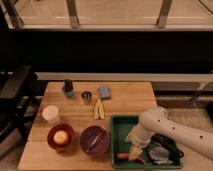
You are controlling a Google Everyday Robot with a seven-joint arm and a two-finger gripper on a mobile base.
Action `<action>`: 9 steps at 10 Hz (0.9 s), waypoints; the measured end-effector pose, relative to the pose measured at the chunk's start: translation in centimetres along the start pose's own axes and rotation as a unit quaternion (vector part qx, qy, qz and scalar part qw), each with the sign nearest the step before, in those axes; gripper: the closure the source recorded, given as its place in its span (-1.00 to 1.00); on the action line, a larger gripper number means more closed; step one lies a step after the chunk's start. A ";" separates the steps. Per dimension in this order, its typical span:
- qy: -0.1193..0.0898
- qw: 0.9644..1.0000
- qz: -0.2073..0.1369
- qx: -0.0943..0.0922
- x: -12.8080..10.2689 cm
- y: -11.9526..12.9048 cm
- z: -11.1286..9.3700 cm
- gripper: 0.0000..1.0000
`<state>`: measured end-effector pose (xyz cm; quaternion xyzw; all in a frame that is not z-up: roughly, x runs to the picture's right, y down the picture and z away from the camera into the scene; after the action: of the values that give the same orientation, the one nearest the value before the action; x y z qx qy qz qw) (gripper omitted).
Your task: Place pepper in purple bowl
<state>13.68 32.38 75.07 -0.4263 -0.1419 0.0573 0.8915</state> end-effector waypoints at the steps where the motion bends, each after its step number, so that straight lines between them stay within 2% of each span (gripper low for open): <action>1: 0.000 1.000 0.000 0.001 0.0 0.0 -0.3 -0.09; 5: 0.002 1.000 -0.003 -0.004 -0.1 0.2 -0.5 0.69; 6: 0.001 1.000 -0.004 -0.001 0.0 0.2 -0.7 0.76; 9: 0.005 0.999 -0.011 0.042 0.0 0.1 -4.7 0.78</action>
<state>15.10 28.90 72.19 -0.3867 -0.1399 0.0511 0.9101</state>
